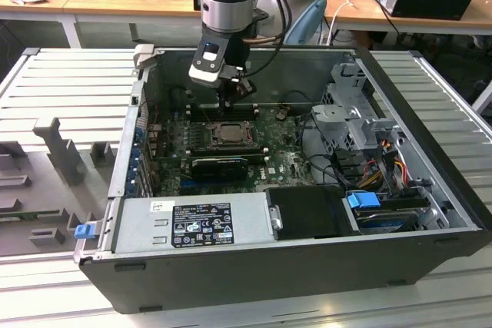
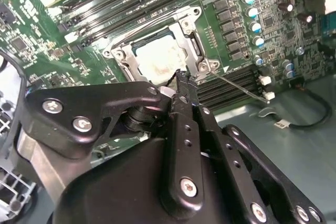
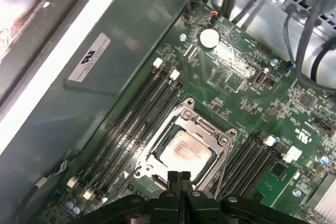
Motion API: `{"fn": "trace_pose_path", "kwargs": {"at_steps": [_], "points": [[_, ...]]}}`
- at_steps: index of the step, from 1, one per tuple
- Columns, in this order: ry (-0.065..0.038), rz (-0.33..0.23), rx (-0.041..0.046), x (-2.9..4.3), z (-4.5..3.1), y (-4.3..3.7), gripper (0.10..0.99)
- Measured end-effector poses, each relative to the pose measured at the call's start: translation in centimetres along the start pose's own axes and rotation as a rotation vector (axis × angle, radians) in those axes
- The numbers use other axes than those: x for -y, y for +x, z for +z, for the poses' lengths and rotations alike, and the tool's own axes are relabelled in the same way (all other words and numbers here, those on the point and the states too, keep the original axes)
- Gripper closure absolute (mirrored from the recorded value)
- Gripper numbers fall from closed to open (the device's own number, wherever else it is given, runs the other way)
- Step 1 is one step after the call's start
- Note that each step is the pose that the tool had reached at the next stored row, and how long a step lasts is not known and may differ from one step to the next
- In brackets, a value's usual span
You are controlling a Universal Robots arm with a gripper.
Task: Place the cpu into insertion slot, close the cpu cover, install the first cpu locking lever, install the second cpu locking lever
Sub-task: 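Install the first cpu locking lever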
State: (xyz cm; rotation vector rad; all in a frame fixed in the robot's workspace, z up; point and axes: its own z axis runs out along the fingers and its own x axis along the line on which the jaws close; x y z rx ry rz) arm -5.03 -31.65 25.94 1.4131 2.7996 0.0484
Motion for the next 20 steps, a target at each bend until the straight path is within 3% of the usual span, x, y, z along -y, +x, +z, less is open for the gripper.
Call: {"fn": "trace_pose_path", "kwargs": {"at_steps": [14, 20], "points": [[0.002, -0.204, -0.0061, -0.04, 0.00, -0.03, 0.980], [0.002, -0.243, -0.0072, -0.04, 0.00, -0.03, 0.980]]}}
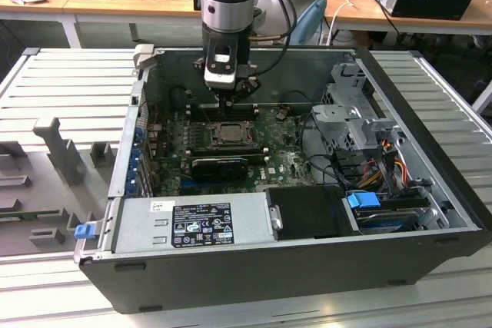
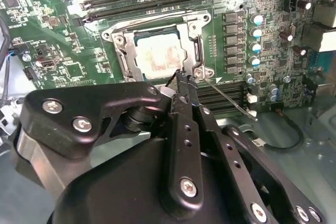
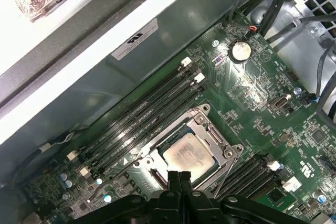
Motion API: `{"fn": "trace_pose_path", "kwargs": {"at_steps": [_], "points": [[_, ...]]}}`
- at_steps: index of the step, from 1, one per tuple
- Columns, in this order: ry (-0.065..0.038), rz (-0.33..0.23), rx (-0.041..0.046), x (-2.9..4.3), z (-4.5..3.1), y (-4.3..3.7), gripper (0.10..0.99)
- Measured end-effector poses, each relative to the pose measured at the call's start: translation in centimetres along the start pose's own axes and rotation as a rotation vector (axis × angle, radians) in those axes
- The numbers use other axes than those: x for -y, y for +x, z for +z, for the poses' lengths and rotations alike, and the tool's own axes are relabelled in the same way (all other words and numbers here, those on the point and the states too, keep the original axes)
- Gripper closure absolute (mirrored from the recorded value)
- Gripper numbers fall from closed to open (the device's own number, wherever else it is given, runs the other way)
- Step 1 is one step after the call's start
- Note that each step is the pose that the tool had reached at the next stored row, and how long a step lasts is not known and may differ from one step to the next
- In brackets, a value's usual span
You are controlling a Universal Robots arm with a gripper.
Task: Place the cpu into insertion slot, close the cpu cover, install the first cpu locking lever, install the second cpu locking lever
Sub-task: 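Install the first cpu locking lever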
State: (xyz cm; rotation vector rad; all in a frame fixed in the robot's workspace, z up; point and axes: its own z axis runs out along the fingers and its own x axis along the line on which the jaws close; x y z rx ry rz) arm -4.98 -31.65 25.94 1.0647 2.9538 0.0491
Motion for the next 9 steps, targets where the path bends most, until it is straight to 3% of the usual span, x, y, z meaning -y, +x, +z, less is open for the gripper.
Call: {"fn": "trace_pose_path", "kwargs": {"at_steps": [9], "points": [[0.000, -0.049, -0.0015, 0.00, 0.00, 0.00, 0.980]]}}
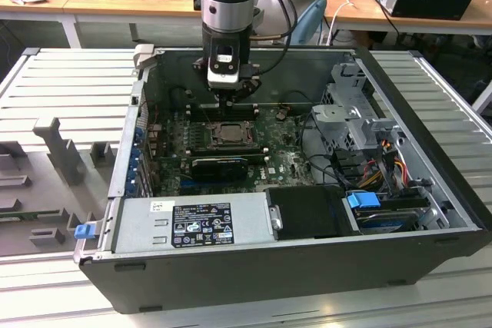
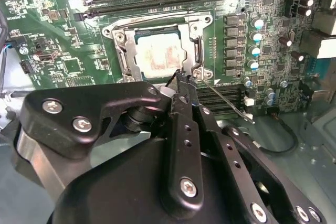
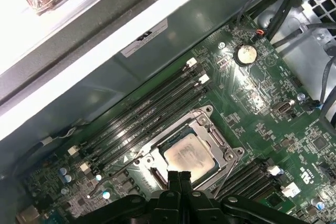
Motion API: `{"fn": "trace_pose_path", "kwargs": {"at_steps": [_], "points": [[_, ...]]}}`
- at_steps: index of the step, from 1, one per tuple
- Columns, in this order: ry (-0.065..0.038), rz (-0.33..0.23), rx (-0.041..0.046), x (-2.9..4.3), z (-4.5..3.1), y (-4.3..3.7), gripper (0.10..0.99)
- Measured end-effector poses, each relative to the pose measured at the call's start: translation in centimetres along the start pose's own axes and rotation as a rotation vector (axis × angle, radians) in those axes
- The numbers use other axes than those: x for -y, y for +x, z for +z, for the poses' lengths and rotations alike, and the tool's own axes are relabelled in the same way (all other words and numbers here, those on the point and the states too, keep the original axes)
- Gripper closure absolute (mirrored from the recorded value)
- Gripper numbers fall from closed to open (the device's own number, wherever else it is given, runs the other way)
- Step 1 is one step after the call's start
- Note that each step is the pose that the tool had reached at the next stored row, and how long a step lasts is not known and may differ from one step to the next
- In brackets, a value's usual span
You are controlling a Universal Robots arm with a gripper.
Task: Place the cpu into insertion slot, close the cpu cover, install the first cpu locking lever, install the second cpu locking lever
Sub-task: 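Install the first cpu locking lever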
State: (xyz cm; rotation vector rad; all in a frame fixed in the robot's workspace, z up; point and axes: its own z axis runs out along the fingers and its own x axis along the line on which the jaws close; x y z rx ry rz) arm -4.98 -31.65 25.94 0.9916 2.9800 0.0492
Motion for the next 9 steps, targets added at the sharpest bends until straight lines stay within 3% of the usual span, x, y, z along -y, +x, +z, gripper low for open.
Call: {"fn": "trace_pose_path", "kwargs": {"at_steps": [6, 9], "points": [[0.000, -0.033, -0.0010, 0.00, 0.00, 0.00, 0.980], [0.001, -0.095, -0.0028, 0.00, 0.00, 0.00, 0.980]]}}
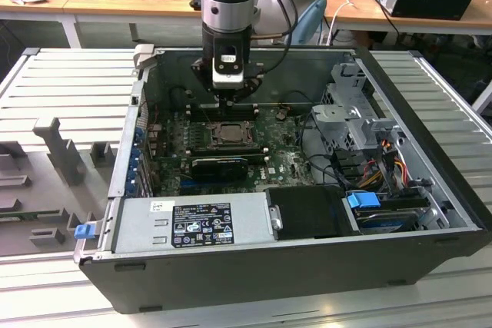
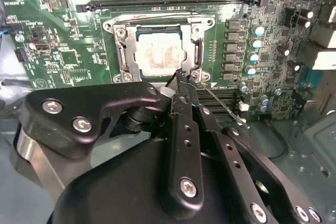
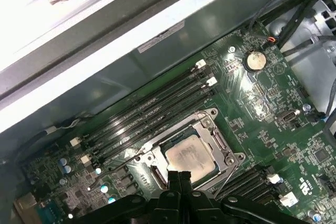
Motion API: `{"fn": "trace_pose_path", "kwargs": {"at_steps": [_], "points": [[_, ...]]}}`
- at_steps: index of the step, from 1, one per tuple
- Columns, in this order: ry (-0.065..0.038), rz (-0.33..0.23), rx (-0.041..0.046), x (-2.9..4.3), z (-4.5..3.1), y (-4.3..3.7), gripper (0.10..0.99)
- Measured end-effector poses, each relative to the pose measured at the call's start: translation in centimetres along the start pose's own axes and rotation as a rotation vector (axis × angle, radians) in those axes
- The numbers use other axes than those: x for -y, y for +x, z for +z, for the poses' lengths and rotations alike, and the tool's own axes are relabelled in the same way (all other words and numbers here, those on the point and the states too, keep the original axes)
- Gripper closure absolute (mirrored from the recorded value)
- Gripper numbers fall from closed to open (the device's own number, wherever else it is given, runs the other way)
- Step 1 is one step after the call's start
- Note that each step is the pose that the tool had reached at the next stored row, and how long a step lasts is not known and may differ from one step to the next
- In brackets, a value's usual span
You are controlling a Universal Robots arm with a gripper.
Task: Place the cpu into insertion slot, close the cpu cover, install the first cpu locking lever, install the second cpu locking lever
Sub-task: 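Install the first cpu locking lever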
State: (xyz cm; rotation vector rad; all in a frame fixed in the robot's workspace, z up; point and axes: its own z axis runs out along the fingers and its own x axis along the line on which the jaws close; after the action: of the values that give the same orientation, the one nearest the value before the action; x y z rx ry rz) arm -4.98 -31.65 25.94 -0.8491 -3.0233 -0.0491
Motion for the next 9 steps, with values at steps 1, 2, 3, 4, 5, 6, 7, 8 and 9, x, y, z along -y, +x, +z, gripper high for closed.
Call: {"fn": "trace_pose_path", "kwargs": {"at_steps": [1, 2, 3, 4, 5, 6, 7, 8, 9], "points": [[0.000, -0.014, -0.0005, 0.00, 0.00, 0.00, 0.980], [0.000, -0.033, -0.0010, 0.00, 0.00, 0.00, 0.980], [0.001, -0.069, -0.0021, 0.00, 0.00, 0.00, 0.980], [0.001, -0.099, -0.0029, 0.00, 0.00, 0.00, 0.980], [0.001, -0.115, -0.0034, 0.00, 0.00, 0.00, 0.980], [0.001, -0.138, -0.0041, 0.00, 0.00, 0.00, 0.980], [0.002, -0.160, -0.0048, 0.00, 0.00, 0.00, 0.980], [0.002, -0.172, -0.0052, 0.00, 0.00, 0.00, 0.980], [0.002, -0.187, -0.0056, 0.00, 0.00, 0.00, 0.980]]}}
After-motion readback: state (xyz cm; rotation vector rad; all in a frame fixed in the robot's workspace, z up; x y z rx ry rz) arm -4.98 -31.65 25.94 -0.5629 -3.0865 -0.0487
